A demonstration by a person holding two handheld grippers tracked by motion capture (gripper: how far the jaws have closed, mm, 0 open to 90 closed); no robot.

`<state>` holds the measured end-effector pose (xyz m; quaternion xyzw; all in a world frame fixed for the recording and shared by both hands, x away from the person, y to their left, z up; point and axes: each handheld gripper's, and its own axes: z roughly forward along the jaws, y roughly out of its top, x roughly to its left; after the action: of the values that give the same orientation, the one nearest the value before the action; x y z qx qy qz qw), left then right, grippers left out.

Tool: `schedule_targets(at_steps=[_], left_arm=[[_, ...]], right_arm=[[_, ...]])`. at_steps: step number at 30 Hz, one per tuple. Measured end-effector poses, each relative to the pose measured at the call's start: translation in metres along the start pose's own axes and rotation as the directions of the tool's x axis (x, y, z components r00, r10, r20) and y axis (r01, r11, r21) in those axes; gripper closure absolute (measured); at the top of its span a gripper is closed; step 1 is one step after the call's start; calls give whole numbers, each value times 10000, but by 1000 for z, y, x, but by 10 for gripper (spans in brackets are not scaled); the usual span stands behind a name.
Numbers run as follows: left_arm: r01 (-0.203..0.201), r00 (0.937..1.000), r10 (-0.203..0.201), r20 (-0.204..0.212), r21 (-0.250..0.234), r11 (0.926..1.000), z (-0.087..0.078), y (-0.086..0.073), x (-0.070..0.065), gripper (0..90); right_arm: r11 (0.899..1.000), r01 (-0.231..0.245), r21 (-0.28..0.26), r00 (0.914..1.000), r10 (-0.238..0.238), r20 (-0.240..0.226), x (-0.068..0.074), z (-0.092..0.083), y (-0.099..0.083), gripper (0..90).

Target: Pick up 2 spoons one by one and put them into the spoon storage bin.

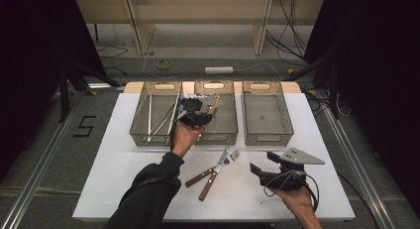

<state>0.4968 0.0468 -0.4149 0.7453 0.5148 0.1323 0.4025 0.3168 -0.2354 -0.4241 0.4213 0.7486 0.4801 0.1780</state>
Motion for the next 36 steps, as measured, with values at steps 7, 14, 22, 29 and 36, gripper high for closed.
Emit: schedule_targets(at_steps=[7,14,22,29,36], left_arm=[[-50,9999,50,-117,28,10000,4,2,-1,645],[23,9987,-34,500,218,9998,-9,0,2,495],[-792,9898,774,1198,102,9968,-41,-21,0,372],[-1094,9848,1083,1360,3,9940,-65,-41,3,355],[-1413,9810,1397,1350,27,9900,-82,-50,-9,317]], right_arm=[[10000,16,26,10000,-16,9,0,0,0,249],[9999,12,99,10000,-12,43,-1,0,-1,251],[10000,-3,-20,10000,3,60,-1,-1,0,251],[10000,61,-14,10000,-61,79,1,-1,0,250],[10000,85,12,10000,-85,48,2,-1,1,250]])
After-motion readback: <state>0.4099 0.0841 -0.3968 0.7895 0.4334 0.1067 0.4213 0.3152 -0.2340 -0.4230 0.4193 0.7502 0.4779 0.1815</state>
